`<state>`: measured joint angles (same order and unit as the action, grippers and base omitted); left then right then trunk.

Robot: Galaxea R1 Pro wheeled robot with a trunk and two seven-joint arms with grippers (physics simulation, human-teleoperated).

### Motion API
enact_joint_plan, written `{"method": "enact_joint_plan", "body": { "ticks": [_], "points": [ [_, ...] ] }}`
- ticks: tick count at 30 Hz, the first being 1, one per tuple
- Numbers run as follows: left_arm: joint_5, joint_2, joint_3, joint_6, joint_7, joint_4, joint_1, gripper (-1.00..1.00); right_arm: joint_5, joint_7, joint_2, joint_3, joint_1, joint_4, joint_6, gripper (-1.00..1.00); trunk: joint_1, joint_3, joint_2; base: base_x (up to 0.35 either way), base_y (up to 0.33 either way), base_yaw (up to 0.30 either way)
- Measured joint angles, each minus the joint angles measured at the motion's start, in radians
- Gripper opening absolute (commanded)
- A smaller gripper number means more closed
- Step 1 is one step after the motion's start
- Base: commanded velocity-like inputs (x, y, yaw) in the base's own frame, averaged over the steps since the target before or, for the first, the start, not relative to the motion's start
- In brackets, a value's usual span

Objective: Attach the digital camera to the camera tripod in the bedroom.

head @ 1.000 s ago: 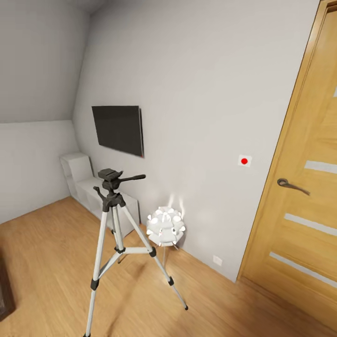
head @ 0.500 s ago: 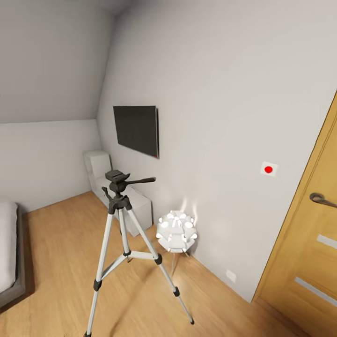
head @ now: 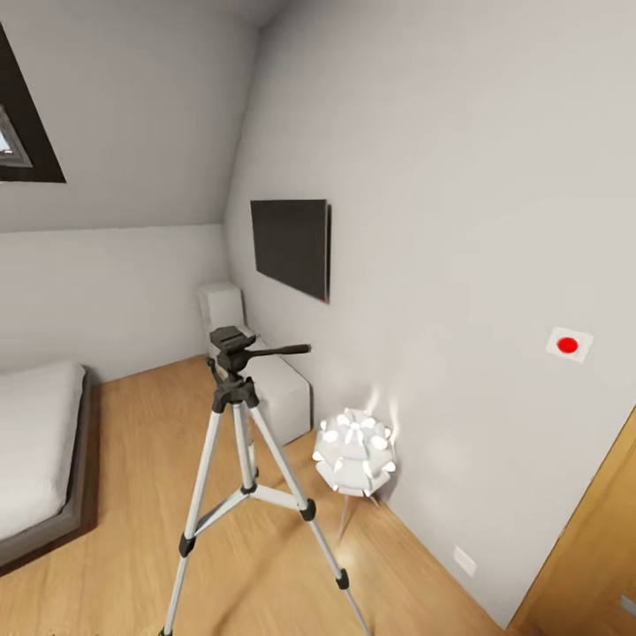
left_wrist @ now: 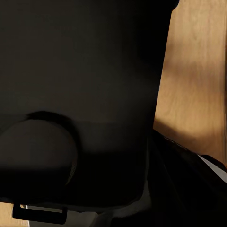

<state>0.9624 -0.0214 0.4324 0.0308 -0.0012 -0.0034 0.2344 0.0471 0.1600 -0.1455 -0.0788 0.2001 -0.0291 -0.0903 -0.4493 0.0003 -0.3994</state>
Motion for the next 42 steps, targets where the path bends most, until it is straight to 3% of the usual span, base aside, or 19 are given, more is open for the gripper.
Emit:
{"method": "enact_joint_plan", "body": {
  "ticks": [10, 42],
  "points": [
    [0.000, 0.000, 0.000, 0.000, 0.000, 0.000, 0.000, -1.00, 0.000, -0.001, 0.000, 0.000, 0.000, 0.000, 0.000, 1.00, 0.000, 0.000, 0.000, 0.149, -0.145, 0.300],
    [0.001, 0.000, -0.001, 0.000, 0.000, 0.002, 0.000, -1.00, 0.000, 0.000, 0.000, 0.000, 0.000, 0.000, 0.000, 1.00, 0.000, 0.000, 0.000, 0.005, -0.004, 0.300]
  ]
}}
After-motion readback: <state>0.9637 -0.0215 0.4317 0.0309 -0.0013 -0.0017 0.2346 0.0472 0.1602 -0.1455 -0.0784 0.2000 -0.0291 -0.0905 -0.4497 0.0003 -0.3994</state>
